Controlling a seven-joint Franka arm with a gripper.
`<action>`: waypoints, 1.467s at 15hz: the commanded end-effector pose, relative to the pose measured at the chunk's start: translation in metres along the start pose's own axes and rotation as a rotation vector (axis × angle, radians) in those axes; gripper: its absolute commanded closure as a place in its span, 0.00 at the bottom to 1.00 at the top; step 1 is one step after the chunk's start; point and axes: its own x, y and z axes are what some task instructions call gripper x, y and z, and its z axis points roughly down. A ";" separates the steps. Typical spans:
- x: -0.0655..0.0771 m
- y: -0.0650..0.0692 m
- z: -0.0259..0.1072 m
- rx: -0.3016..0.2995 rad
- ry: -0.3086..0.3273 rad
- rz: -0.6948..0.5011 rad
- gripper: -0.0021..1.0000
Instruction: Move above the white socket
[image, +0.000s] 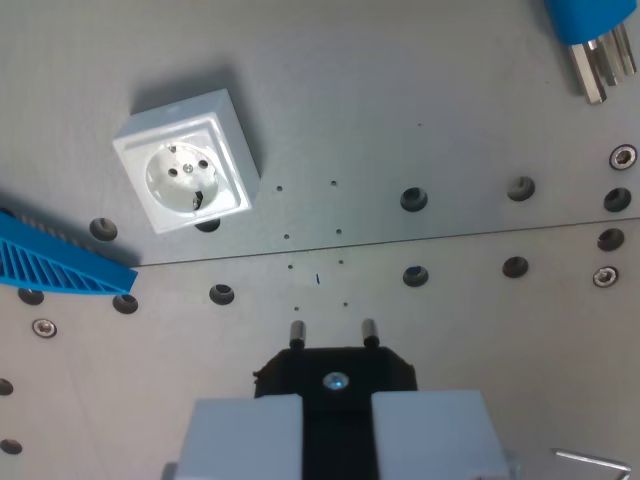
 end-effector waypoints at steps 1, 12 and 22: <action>-0.005 -0.006 0.016 0.006 0.099 -0.060 1.00; -0.011 -0.026 0.062 0.008 0.085 -0.158 1.00; -0.019 -0.046 0.109 0.007 0.098 -0.238 1.00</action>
